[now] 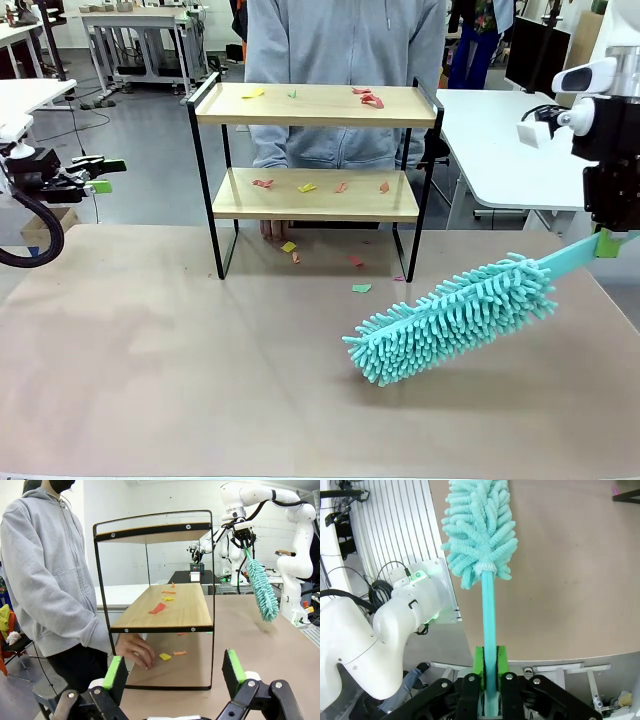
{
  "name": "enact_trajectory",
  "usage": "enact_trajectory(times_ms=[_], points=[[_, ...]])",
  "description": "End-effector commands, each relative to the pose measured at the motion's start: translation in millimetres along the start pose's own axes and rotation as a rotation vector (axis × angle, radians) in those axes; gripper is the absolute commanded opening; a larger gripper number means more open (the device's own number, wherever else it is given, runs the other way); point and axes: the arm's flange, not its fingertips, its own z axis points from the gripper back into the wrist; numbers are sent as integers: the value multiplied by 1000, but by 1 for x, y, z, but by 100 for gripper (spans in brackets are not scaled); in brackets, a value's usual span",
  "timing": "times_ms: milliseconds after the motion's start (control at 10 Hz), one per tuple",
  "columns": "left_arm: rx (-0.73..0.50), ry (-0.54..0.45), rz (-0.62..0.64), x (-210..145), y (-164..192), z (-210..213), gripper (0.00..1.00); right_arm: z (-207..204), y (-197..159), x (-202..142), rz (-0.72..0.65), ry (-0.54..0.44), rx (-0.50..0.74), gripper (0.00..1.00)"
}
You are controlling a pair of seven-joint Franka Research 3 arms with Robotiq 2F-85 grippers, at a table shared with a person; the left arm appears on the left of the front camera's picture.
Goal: Clean the shelf.
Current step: Clean the specific section of the Shelf indicated by the human with the Duster.
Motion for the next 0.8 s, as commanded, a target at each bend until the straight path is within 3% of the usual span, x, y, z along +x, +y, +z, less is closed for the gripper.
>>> enact_trajectory(times_ms=[0, 700], points=[[3, -4, -13, 3, -1, 0, 100, 2, 2, -1, -11, -1, -10, 13], [3, -4, -13, 3, -1, 0, 100, 2, 2, -1, -11, -1, -10, 13]])
